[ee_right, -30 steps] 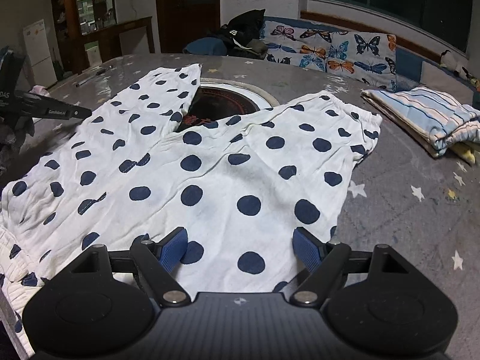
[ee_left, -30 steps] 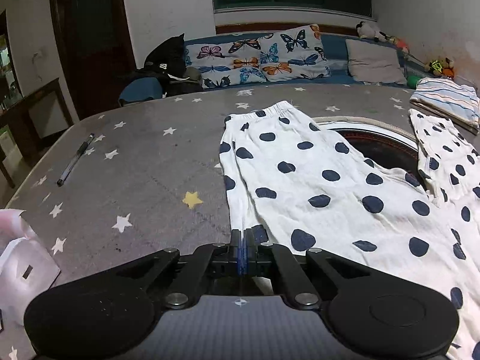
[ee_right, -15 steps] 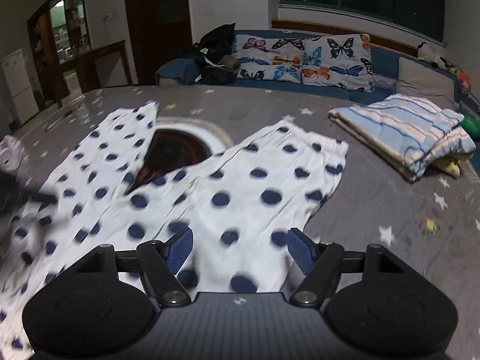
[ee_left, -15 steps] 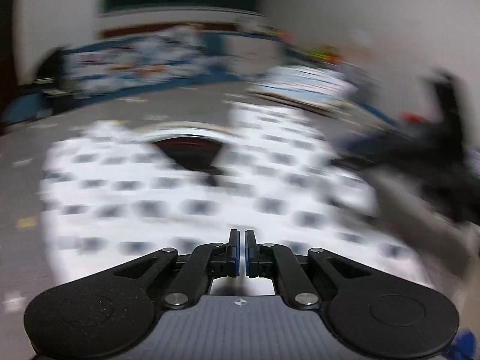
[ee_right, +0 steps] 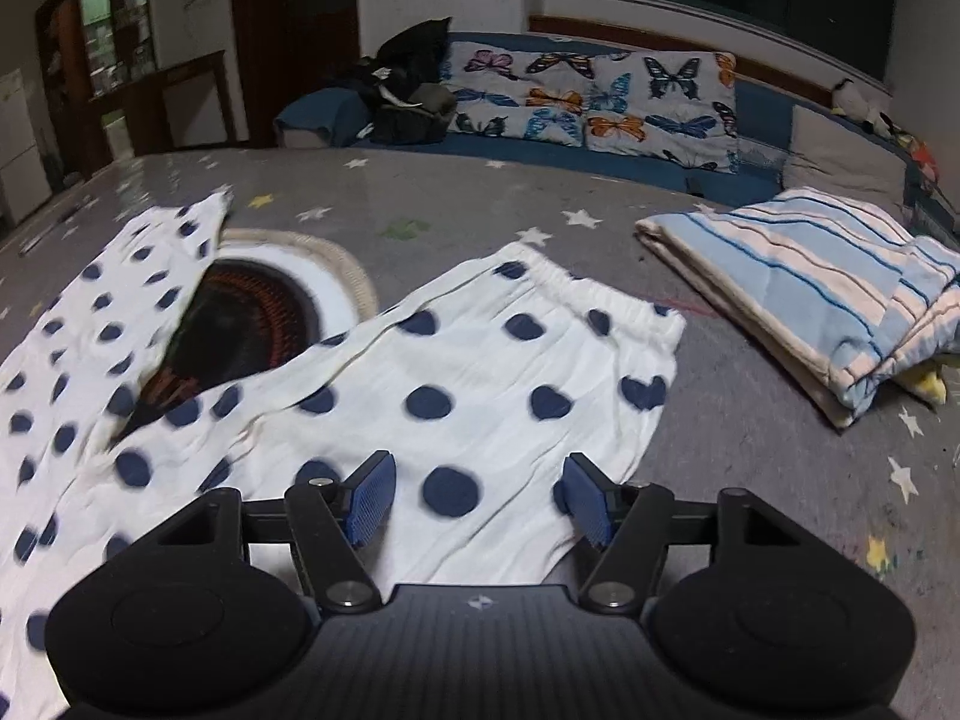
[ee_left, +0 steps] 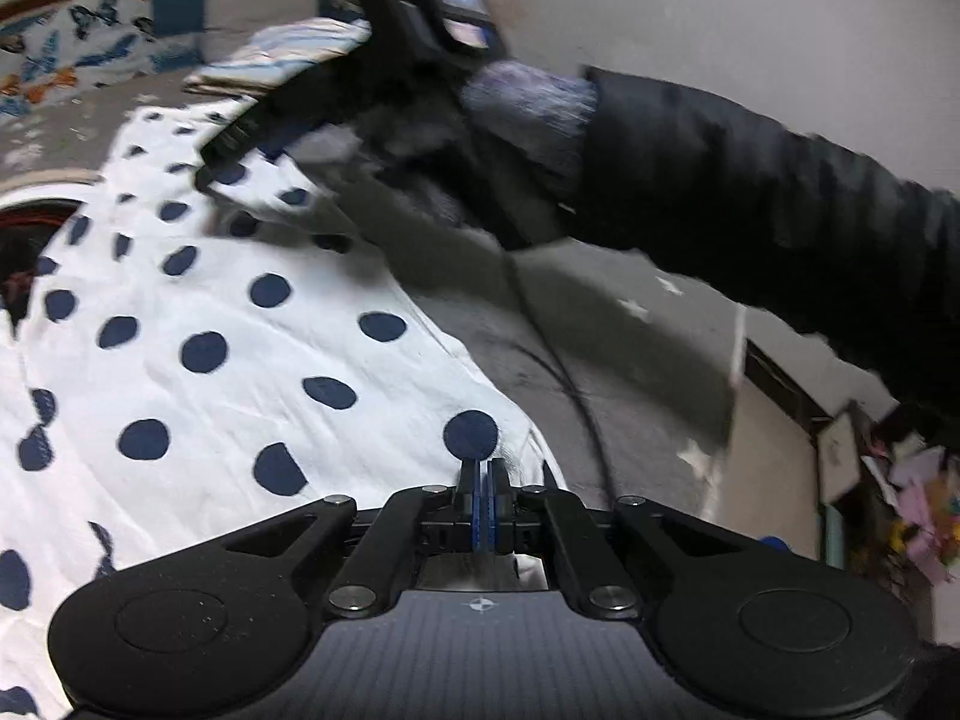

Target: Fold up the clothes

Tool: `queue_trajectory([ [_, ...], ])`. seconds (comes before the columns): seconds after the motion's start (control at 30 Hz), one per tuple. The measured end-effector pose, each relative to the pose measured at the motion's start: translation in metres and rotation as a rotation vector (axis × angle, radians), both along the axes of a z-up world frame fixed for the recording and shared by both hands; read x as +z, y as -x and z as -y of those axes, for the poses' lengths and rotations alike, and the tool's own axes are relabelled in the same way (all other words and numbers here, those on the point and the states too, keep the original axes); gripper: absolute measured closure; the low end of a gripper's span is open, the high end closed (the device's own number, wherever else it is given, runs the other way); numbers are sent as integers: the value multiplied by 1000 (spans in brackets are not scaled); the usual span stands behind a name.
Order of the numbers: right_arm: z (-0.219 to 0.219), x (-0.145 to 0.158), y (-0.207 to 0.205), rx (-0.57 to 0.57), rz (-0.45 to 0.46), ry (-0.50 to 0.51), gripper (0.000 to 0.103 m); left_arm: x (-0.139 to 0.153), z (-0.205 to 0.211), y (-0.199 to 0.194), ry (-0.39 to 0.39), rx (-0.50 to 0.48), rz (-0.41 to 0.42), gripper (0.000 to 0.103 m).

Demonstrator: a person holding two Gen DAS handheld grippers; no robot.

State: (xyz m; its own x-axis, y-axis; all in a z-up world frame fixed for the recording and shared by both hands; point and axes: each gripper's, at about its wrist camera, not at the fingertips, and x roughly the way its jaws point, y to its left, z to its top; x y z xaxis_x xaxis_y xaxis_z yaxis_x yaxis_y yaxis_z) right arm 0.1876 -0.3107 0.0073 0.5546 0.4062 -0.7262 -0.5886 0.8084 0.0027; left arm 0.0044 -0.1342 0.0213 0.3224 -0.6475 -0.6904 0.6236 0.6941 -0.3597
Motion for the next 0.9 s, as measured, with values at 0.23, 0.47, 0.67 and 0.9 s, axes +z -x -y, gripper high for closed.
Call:
queue_trajectory([
  [0.23, -1, -5, -39, -55, 22, -12, 39, -5, -3, 0, 47, 1, -43, 101],
  [0.47, -8, -1, -55, -71, 44, 28, 39, -1, -14, 3, 53, 30, -30, 95],
  [0.67, -4, 18, -18, 7, 61, 56, 38, 11, -45, 13, 36, 112, 25, 87],
  [0.9, -2, 27, 65, 153, 56, 92, 34, 27, -98, 43, 9, 291, 85, 73],
])
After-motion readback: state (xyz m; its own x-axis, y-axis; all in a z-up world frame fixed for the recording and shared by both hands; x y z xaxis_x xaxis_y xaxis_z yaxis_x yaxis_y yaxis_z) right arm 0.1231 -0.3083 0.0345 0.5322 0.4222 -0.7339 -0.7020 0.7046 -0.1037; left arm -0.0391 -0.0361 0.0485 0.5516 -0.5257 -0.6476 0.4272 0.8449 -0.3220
